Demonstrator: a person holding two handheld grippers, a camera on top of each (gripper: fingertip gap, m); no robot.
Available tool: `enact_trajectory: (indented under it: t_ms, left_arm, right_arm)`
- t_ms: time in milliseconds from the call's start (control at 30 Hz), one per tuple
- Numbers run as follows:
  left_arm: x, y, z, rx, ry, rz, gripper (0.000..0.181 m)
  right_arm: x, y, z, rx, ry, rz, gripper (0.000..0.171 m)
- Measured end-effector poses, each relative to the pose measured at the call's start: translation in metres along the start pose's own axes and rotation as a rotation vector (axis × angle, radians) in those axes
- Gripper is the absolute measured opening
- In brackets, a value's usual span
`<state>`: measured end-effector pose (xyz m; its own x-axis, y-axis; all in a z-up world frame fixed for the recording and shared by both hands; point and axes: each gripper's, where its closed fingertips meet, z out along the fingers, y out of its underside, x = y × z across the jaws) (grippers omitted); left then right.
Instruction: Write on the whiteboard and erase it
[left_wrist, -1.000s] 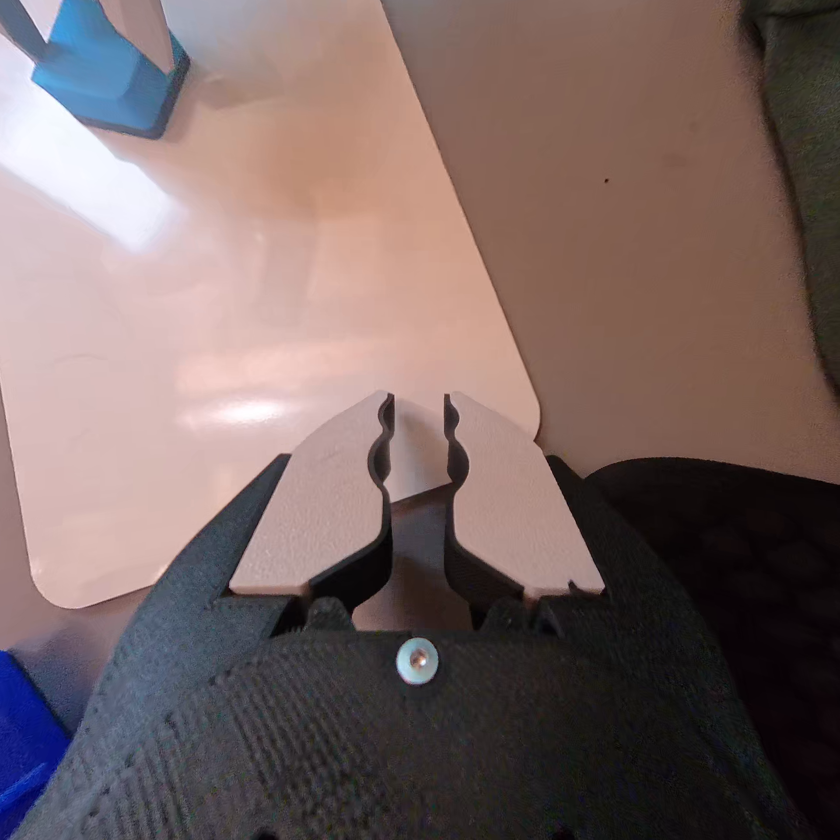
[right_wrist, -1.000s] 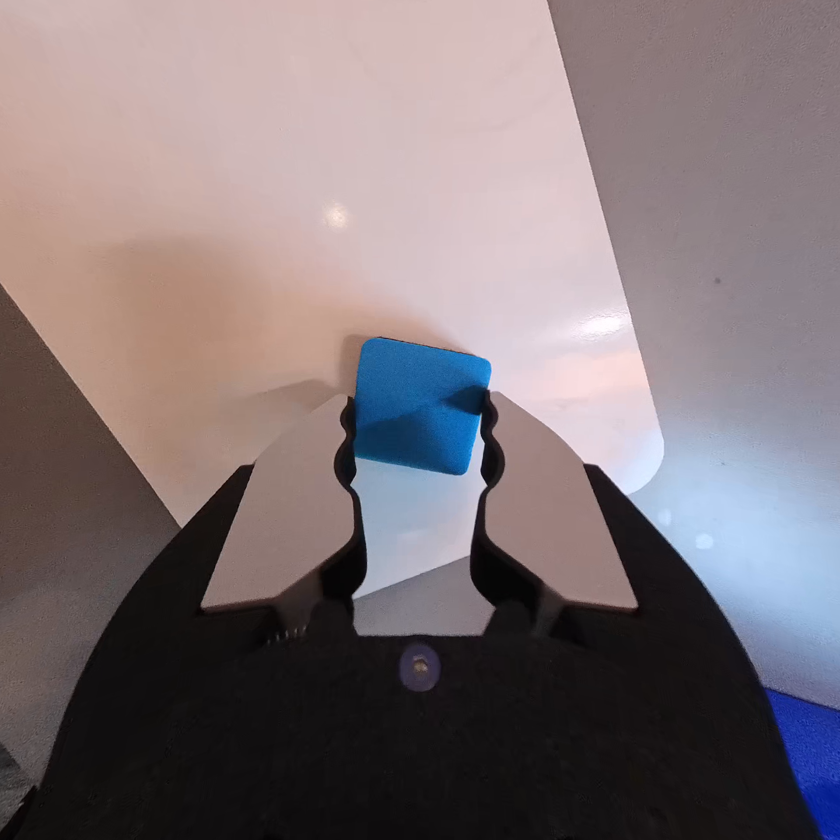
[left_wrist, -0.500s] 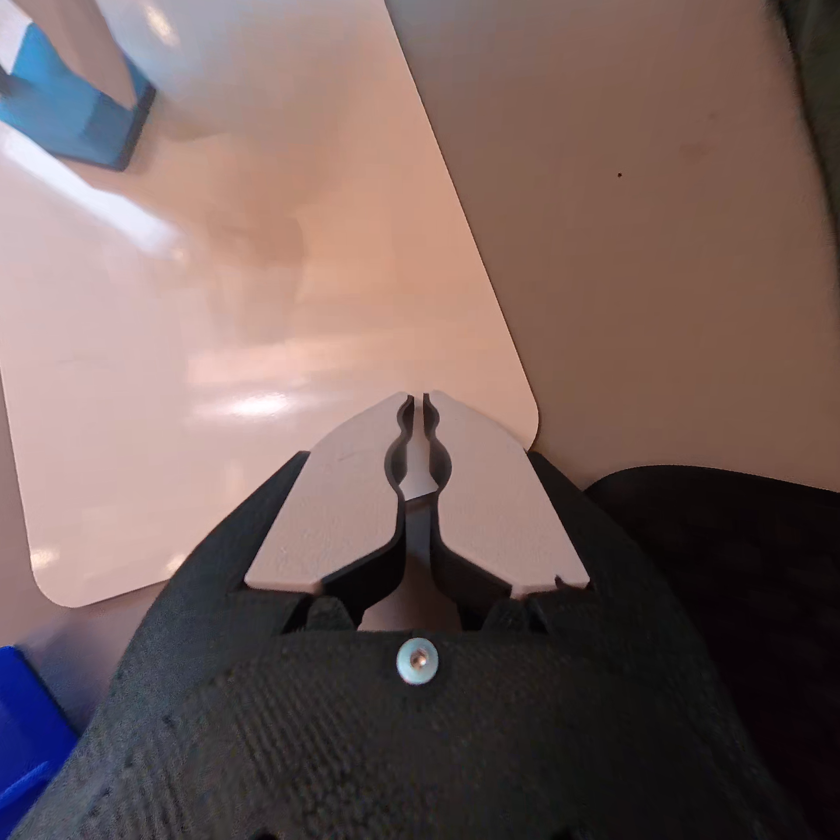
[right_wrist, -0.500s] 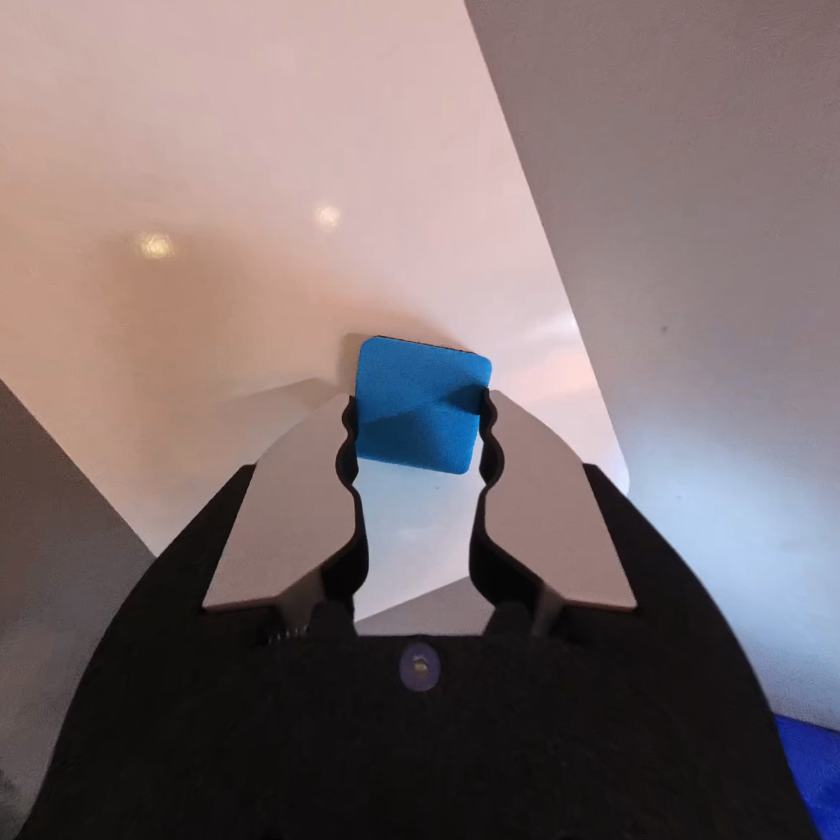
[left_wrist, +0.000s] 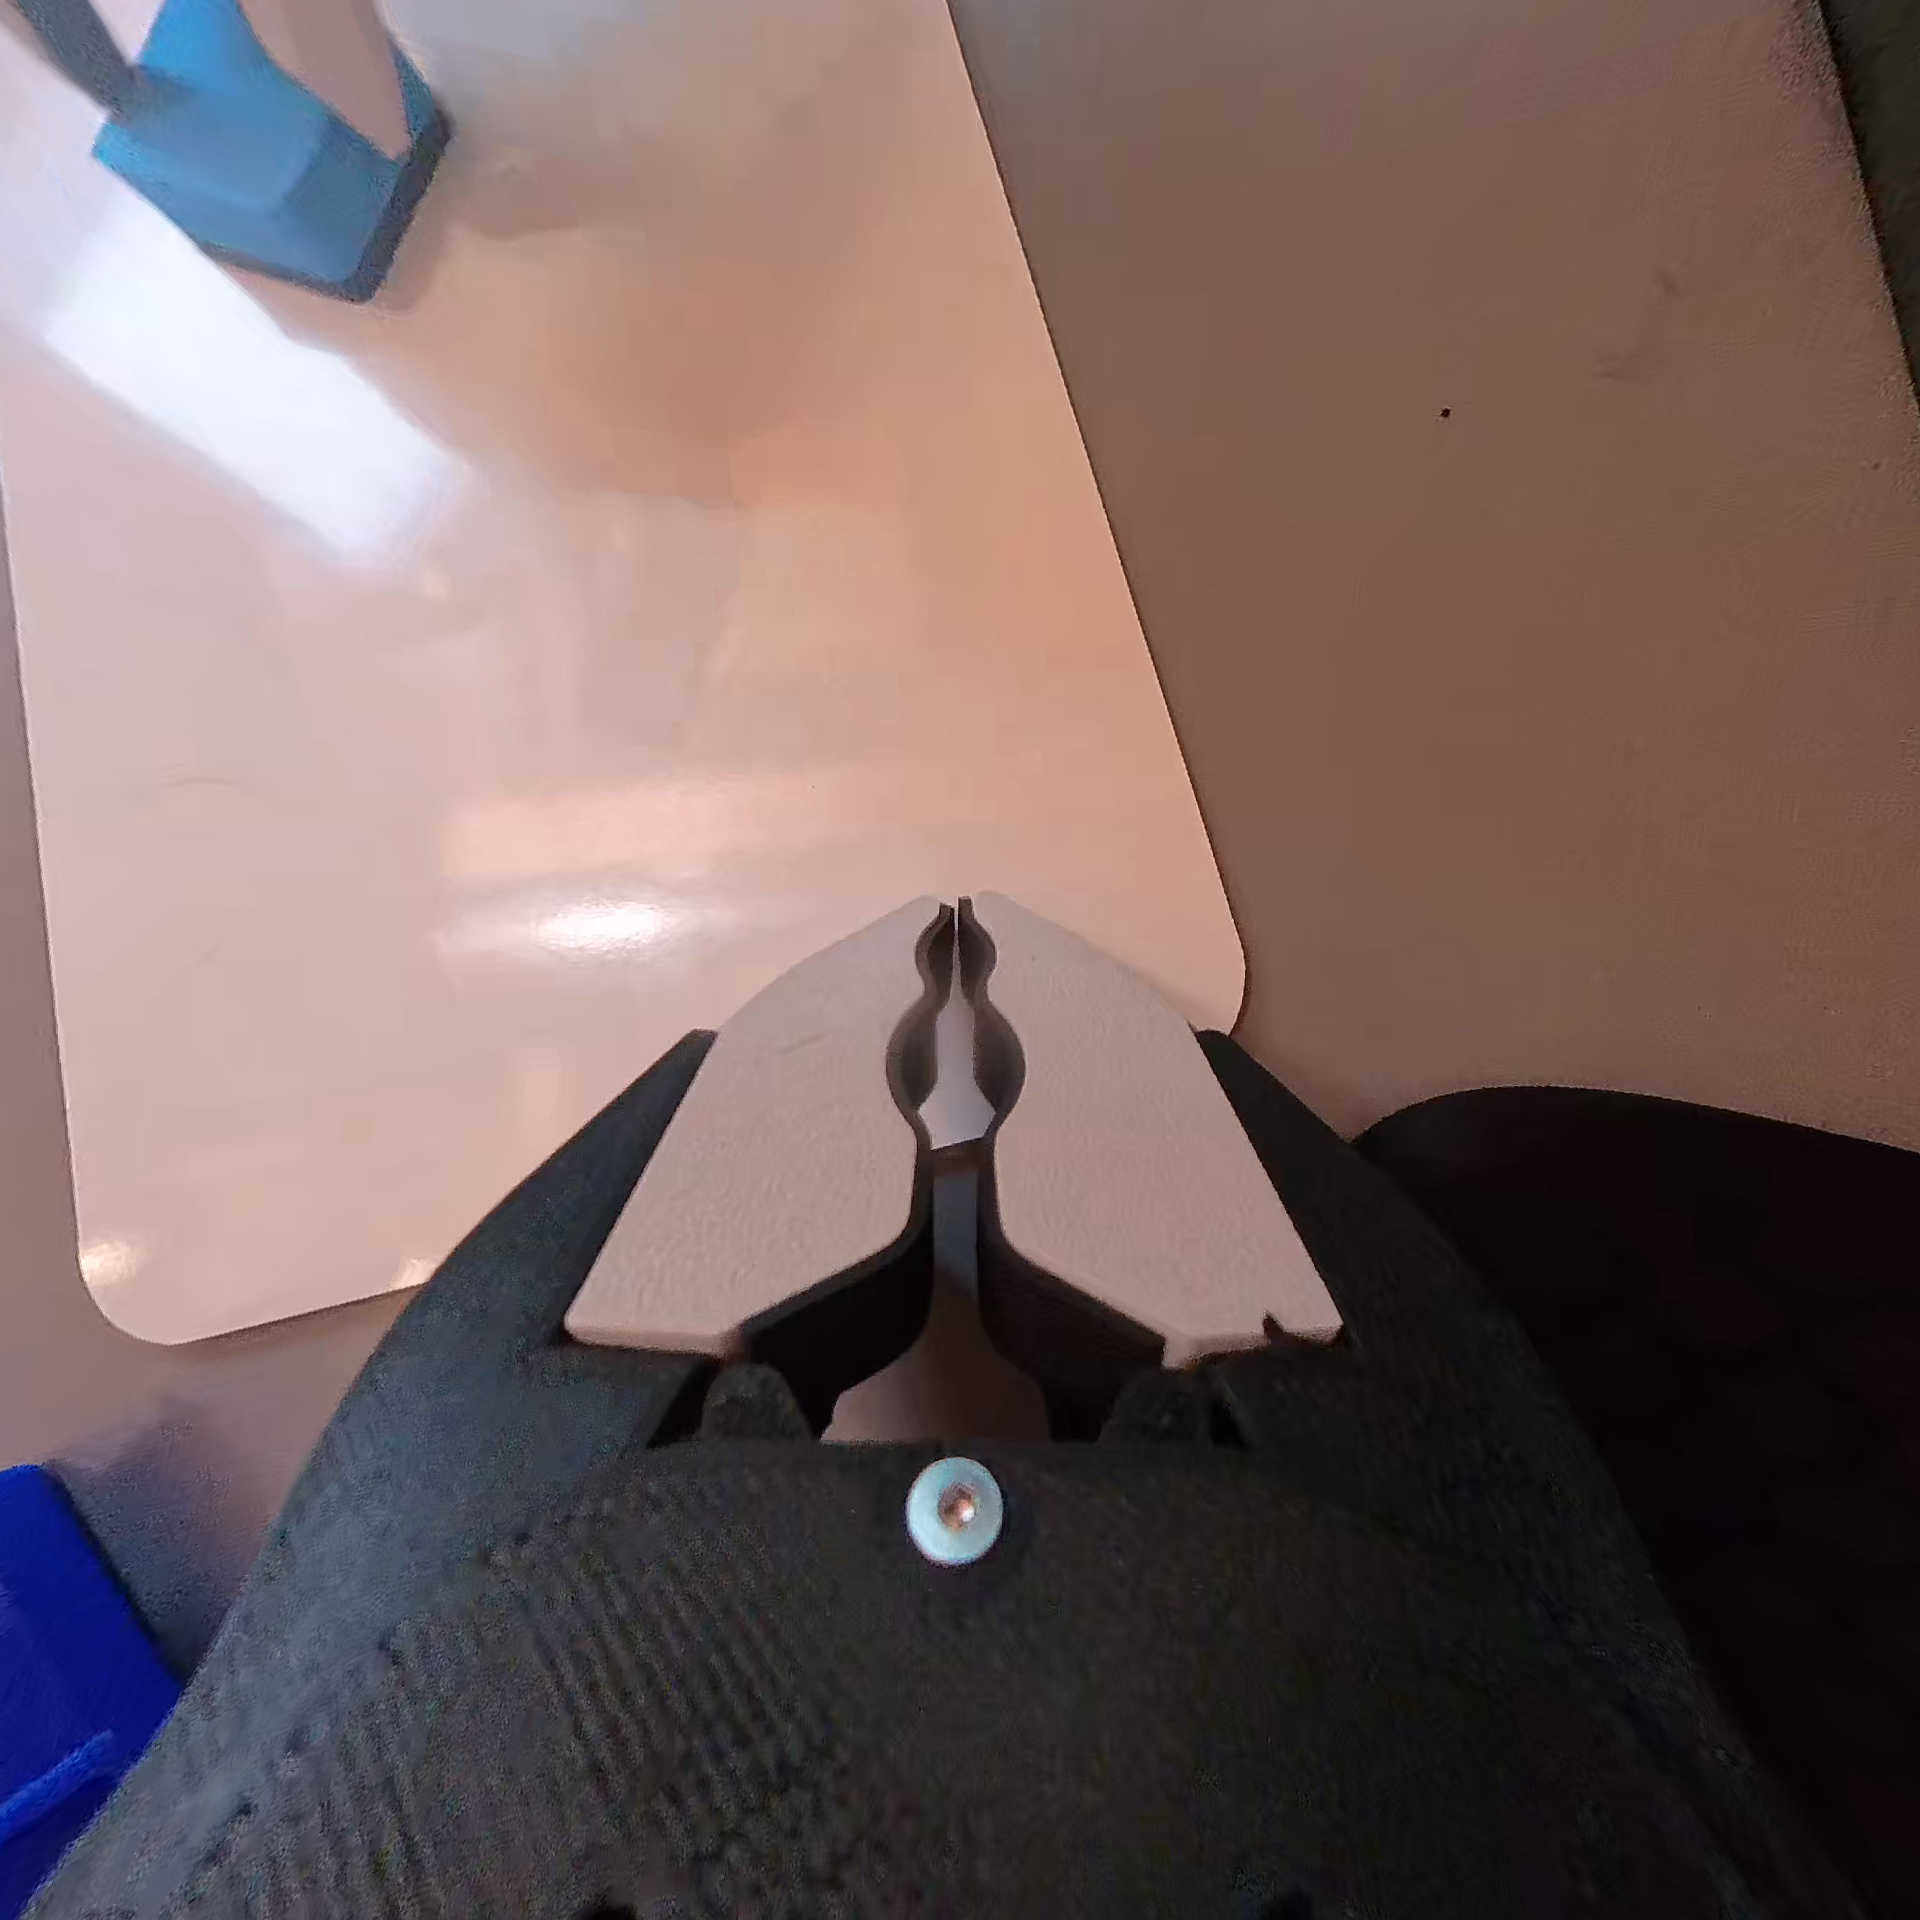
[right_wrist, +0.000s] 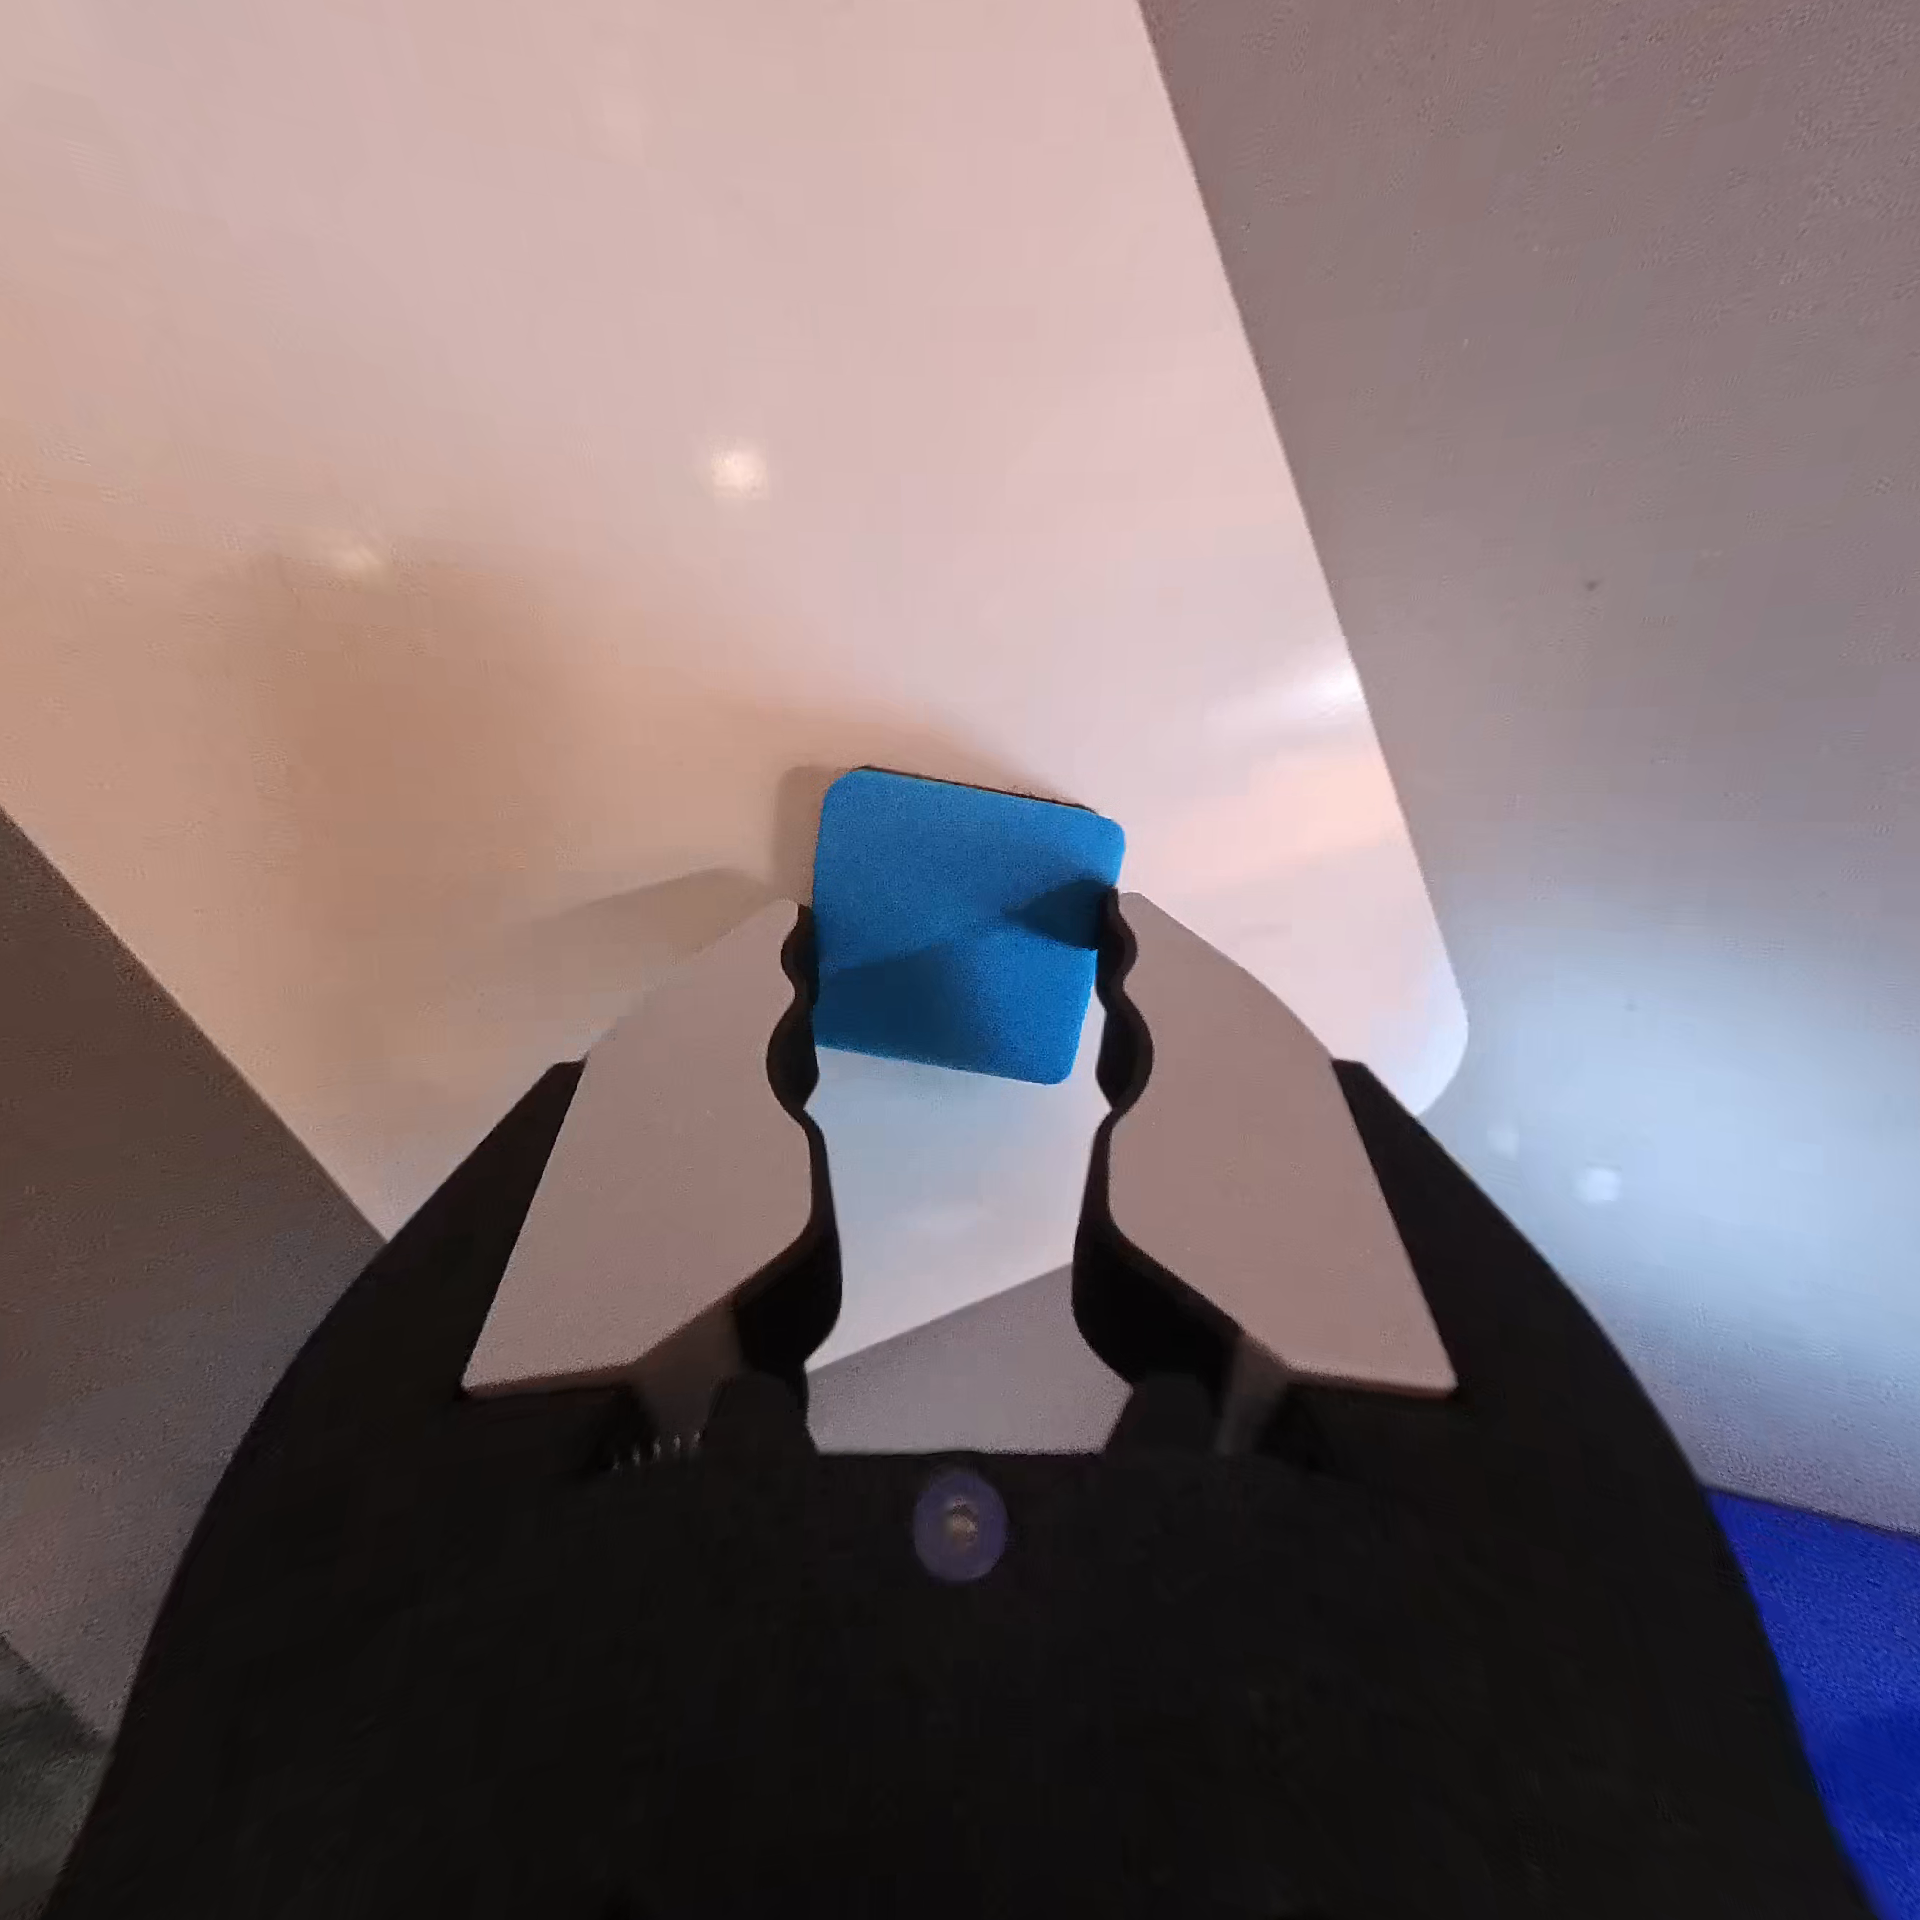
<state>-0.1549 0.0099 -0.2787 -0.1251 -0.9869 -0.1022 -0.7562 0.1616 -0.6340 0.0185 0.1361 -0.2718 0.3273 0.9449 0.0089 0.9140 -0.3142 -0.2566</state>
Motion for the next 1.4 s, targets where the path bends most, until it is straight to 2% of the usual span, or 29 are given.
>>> enact_trajectory:
  t_ms: [100, 200, 267, 367, 433, 500, 567, 700, 833, 1000, 1133, 1300, 1400]
  left_arm:
    - [-0.001, -0.001, 0.001, 0.006, -0.003, -0.002, 0.000]
    - [-0.001, -0.001, 0.001, 0.012, 0.008, -0.017, 0.000]
    - [-0.002, -0.001, 0.002, 0.004, 0.009, -0.020, 0.000]
    - [-0.004, -0.003, 0.002, -0.012, -0.027, 0.025, 0.002]
    - [-0.011, -0.009, 0.002, 0.037, -0.079, 0.039, 0.009]
    - [-0.018, -0.029, -0.005, 0.186, -0.085, -0.030, 0.009]
    - [-0.030, -0.046, -0.014, 0.306, -0.100, -0.093, 0.010]
    - [-0.053, -0.084, -0.029, 0.483, -0.156, -0.145, 0.016]
    - [-0.066, -0.126, -0.039, 0.615, -0.166, -0.207, 0.016]
    - [-0.089, -0.166, -0.044, 0.806, -0.142, -0.407, 0.017]
    - [-0.106, -0.172, -0.031, 0.902, -0.138, -0.528, 0.022]
    - [-0.103, -0.155, -0.004, 0.862, -0.166, -0.516, 0.027]
    - [-0.100, -0.155, 0.000, 0.853, -0.152, -0.504, 0.032]
  right_arm:
    - [-0.029, 0.013, -0.004, -0.033, -0.026, -0.072, 0.052]
    - [-0.057, 0.005, -0.002, -0.031, -0.038, -0.169, 0.052]
    - [-0.051, -0.005, 0.000, 0.004, -0.017, -0.152, 0.053]
    - [-0.004, -0.012, -0.001, 0.109, 0.095, -0.016, 0.053]
    - [0.005, -0.023, -0.015, 0.308, 0.068, 0.054, 0.053]
    - [0.005, -0.037, -0.045, 0.560, 0.005, 0.133, 0.053]
    - [0.012, -0.039, -0.074, 0.730, 0.035, 0.155, 0.053]
    - [0.021, -0.034, -0.108, 0.943, 0.143, 0.142, 0.053]
    - [0.029, -0.031, -0.115, 1.071, 0.277, 0.120, 0.053]
    - [0.018, -0.030, -0.107, 1.051, 0.305, 0.048, 0.053]
    - [-0.003, -0.035, -0.107, 1.045, 0.297, -0.037, 0.053]
    - [-0.021, -0.040, -0.090, 0.974, 0.337, -0.176, 0.053]
    - [-0.030, -0.044, -0.083, 0.948, 0.339, -0.226, 0.053]
